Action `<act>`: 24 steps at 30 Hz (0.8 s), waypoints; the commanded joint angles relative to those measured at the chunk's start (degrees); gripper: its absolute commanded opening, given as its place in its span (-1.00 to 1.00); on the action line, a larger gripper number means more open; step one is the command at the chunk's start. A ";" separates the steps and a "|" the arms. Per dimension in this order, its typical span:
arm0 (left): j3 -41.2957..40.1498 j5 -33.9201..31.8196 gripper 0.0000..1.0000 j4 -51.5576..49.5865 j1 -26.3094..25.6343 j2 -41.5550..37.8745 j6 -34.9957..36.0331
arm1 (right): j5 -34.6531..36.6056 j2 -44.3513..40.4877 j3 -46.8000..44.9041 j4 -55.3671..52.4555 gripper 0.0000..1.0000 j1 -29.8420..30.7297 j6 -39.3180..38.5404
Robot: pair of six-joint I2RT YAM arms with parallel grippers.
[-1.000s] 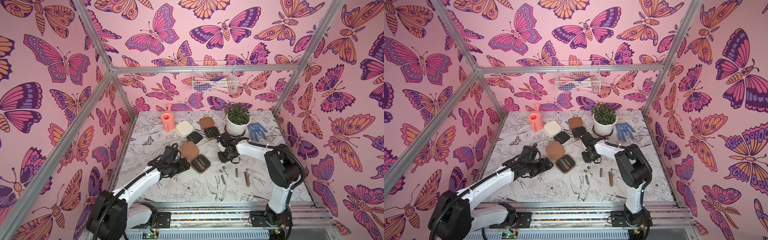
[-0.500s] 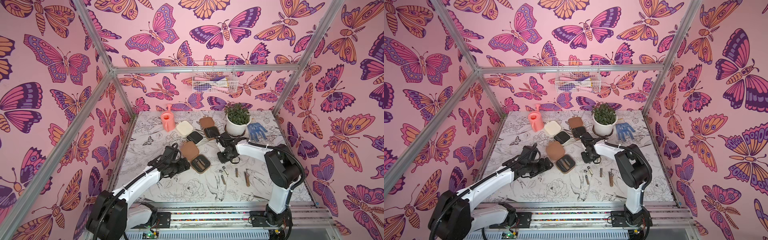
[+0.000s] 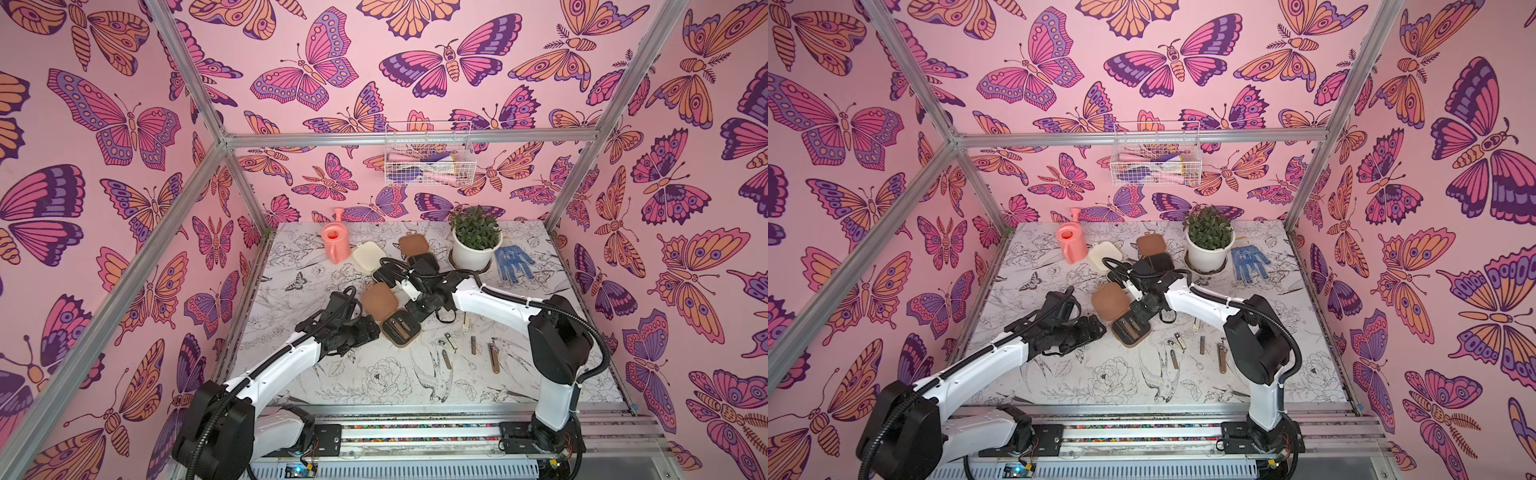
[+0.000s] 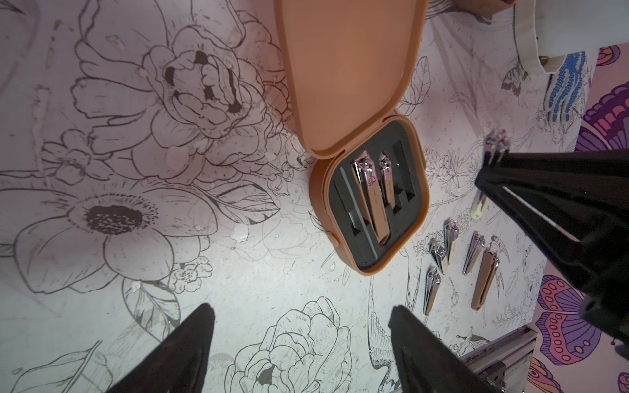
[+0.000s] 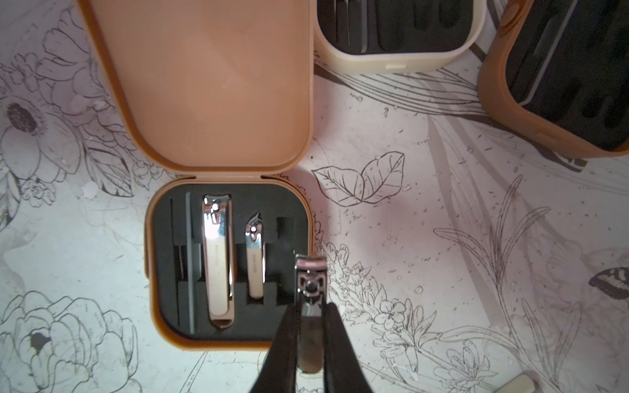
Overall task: Organize nail clipper sets
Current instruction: Place the nail clipper in the storage box.
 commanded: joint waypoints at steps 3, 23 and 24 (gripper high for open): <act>-0.82 -0.83 0.66 -1.17 -0.39 -0.22 -0.31 | 0.31 4.39 2.60 -2.62 -0.94 1.57 -1.39; -1.01 -0.92 0.66 -1.12 -0.40 -0.15 -0.30 | 0.67 7.81 3.22 -1.22 -0.94 2.67 2.40; -1.05 -0.91 0.66 -1.16 -0.39 -0.27 -0.31 | 0.74 8.01 3.43 -1.22 -0.94 2.77 2.45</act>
